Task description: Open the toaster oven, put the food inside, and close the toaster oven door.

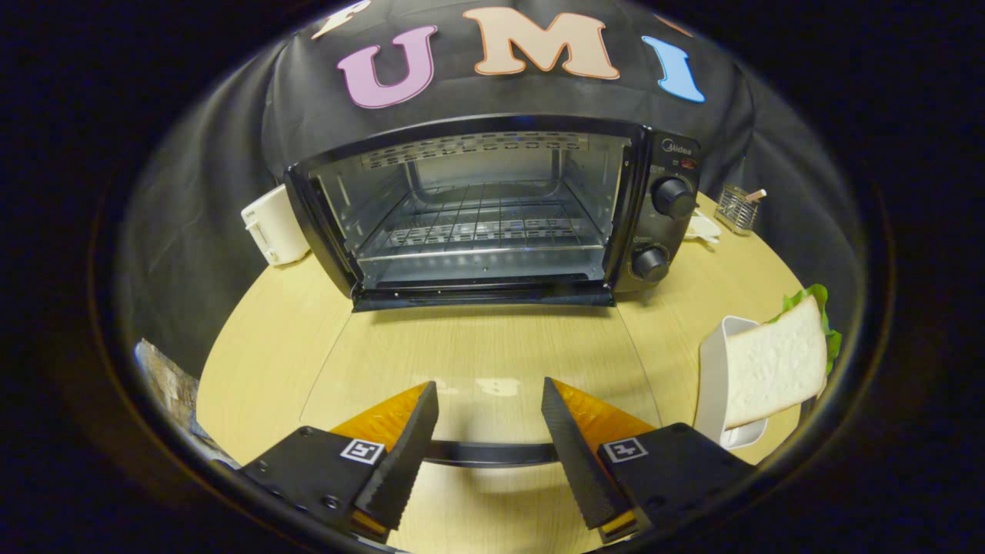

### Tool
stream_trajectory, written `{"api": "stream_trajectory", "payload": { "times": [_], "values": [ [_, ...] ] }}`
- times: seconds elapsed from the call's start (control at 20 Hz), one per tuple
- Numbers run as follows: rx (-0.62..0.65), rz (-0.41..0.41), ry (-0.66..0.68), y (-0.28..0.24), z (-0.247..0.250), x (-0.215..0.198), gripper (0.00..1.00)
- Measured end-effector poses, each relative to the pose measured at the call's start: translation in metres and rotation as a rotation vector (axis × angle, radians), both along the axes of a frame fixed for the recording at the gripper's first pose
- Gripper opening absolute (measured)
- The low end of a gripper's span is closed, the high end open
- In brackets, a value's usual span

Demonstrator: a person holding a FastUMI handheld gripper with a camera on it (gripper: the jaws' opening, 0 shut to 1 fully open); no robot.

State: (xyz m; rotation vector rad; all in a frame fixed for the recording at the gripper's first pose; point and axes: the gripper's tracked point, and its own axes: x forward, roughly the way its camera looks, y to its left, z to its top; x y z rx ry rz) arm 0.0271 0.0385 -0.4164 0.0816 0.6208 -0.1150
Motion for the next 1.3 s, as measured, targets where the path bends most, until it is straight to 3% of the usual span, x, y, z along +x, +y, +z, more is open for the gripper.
{"api": "stream_trajectory", "payload": {
  "times": [0.25, 0.85, 1.15, 1.3],
  "values": [
    [-0.058, -0.006, -0.020, -0.032, 0.026, -0.017, 0.96],
    [-0.114, -0.274, -0.206, -0.190, 0.135, -0.079, 0.98],
    [-0.066, -0.327, -0.232, -0.253, 0.119, -0.097, 0.98],
    [0.017, -0.328, -0.249, -0.268, 0.097, -0.092, 0.97]
  ]
}}
